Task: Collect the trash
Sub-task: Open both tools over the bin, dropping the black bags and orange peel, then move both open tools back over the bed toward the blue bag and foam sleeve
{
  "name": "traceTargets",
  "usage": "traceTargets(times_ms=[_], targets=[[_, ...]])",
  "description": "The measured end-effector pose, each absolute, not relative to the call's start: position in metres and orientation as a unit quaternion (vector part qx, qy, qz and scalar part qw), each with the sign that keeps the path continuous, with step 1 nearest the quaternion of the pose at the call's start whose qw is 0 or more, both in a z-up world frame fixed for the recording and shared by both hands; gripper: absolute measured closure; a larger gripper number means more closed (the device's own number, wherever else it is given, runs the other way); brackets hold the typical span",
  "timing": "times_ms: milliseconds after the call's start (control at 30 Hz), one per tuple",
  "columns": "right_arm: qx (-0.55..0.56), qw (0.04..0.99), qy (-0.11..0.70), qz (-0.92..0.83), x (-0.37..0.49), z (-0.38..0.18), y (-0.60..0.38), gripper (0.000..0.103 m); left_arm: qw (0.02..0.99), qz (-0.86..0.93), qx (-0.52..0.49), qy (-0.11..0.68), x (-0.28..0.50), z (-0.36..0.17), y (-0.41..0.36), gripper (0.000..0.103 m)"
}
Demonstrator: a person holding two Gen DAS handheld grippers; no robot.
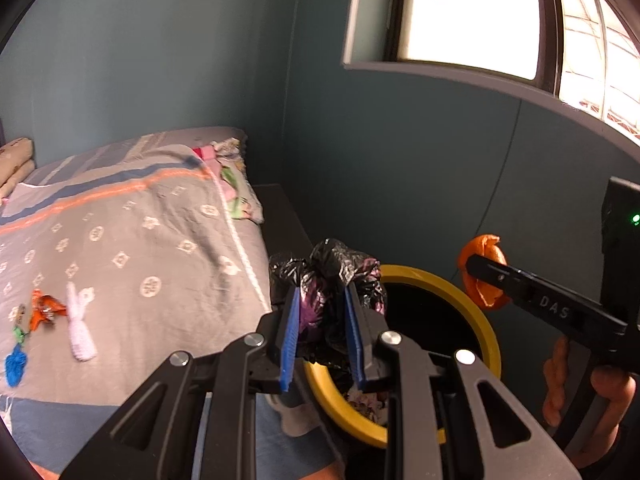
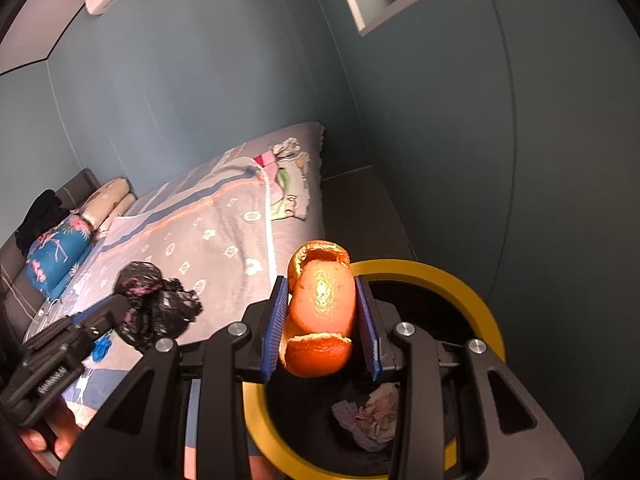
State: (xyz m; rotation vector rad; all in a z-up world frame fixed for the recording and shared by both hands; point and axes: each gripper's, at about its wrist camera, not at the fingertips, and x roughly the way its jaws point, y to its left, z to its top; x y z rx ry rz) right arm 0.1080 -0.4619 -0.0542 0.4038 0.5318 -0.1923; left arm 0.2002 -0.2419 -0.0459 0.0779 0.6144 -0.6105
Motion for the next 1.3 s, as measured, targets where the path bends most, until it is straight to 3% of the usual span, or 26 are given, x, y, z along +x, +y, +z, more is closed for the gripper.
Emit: traceTargets(times_ms=[633,767,833,1000,1133,1300], targets=[[0.221,0.924,0.282,-0.131,0.122,-0.083,-0.494,0.065,0.867,-0.327,0.014,0.376,0.230,-0.099,-0.292,0.080],[0.210,0.926,0.272,-0.157,0.116,-0.079,-0.491,0.061,0.869,-0.327,0.009,0.371,0.227,-0.097,-0.285,0.066],[0.207,0.927,0.261,-0.172,0.111,-0.076,-0.490,0.056,0.873,-0.322,0.004,0.367,0.227,-0.095,-0.278,0.049],[0.217,0.925,0.250,-0.185,0.104,-0.073,-0.492,0.045,0.882,-0.307,-0.010,0.357,0.229,-0.088,-0.257,0.028],[0.225,0.924,0.247,-0.184,0.103,-0.072,-0.490,0.036,0.891,-0.295,-0.015,0.344,0.229,-0.080,-0.243,0.019],[0.222,0.927,0.243,-0.178,0.106,-0.065,-0.482,0.030,0.903,-0.278,-0.017,0.328,0.227,-0.072,-0.223,0.016]])
